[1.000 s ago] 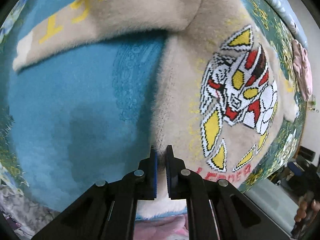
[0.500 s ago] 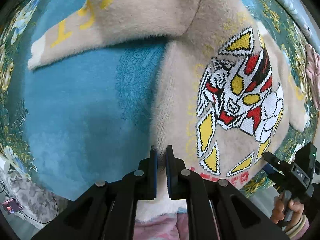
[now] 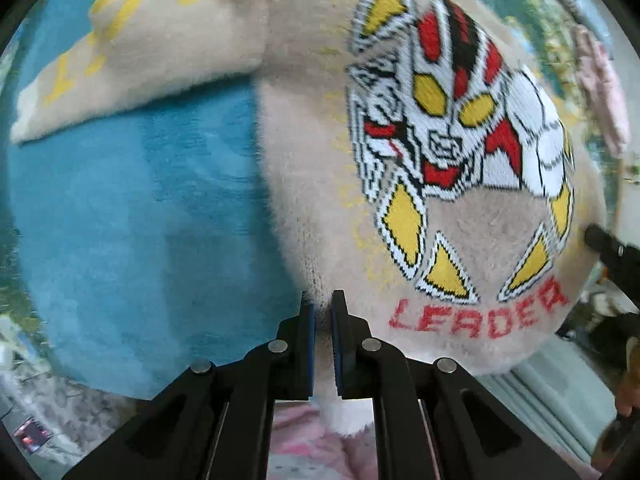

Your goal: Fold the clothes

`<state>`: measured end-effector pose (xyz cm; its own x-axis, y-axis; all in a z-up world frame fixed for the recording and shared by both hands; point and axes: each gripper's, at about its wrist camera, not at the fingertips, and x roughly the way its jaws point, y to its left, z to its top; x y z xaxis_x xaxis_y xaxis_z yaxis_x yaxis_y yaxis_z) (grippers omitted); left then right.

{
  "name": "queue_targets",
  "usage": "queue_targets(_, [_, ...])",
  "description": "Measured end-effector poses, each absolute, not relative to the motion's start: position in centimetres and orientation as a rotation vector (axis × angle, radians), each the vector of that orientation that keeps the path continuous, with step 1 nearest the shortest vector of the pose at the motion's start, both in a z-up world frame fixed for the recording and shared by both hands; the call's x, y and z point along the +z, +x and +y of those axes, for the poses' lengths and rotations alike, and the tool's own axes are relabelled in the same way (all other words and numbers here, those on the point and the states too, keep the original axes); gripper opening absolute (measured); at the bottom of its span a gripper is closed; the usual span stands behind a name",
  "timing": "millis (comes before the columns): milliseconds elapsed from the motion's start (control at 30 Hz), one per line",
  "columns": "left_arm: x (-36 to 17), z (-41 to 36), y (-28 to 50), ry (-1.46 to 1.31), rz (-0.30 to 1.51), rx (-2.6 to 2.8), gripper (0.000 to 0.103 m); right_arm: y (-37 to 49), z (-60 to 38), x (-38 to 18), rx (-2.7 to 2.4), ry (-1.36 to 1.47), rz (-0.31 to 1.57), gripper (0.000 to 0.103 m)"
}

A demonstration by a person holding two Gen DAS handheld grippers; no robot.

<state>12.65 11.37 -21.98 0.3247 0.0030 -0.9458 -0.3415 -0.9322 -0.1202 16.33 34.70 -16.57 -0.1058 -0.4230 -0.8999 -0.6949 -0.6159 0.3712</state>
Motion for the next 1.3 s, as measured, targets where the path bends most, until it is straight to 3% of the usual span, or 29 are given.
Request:
queue_targets(33, [-22.2,10.8,12.5,-2.314,0.330,1.655,0.007,16.5,34.0,-17.1,1.798,-1.945,1.283,0.021])
queue_targets(100, [-22.9,9.1,12.3,-2.373,0.348,1.673,0.007,17.4,33.5,-17.7,1.802,-1.920,1.364,0.036])
queue_targets(267, [-23.9,7.2,12.7,-2.435,0.344,1.691,0.008,20.9,37.5,-18.3,1.748,-1.717,1.435,0.037])
queue_targets(467, [-24.0,8.5,13.9,-2.416,0.468,1.671,0.010,25.6,45.7,-20.0,1.608,-1.258,1.665,0.038])
queue_targets(633, [-21.9,7.3,13.5,-2.409,0.267,1.777,0.012,27.5,51.0,-22.0,1.455,-0.927,1.799,0.039])
queue_targets(700, [-20.5,6.5,13.0,-2.394,0.162,1.854,0.020,28.0,53.0,-22.8,1.389,-0.805,1.837,0.039])
queue_targets(767, [-19.2,5.5,12.5,-2.394,0.082,1.931,0.027,28.0,54.3,-23.7,1.349,-0.784,1.830,0.039])
queue_targets(967, [-16.8,1.3,6.2,-2.428,-0.105,2.070,0.028,27.6,55.8,-25.9,1.262,-0.750,1.858,0.041])
queue_targets(1033, [-16.3,1.6,4.6,-2.442,-0.139,2.096,0.029,27.4,56.1,-26.1,1.252,-0.748,1.858,0.038])
queue_targets(1067, [-15.7,1.7,4.5,-2.453,-0.154,2.102,0.029,27.4,56.2,-26.3,1.248,-0.746,1.858,0.031])
queue_targets(1100, [-15.5,1.7,4.7,-2.468,-0.170,2.101,0.029,27.3,56.3,-26.4,1.243,-0.745,1.858,0.016])
queue_targets(1200, [-16.3,1.5,5.0,-2.510,-0.216,2.092,0.029,26.4,57.0,-26.4,1.288,-0.779,1.849,0.008])
queue_targets(1300, [-15.5,2.0,5.5,-2.511,-0.224,2.095,0.029,26.3,57.7,-25.3,1.370,-0.791,1.822,0.007])
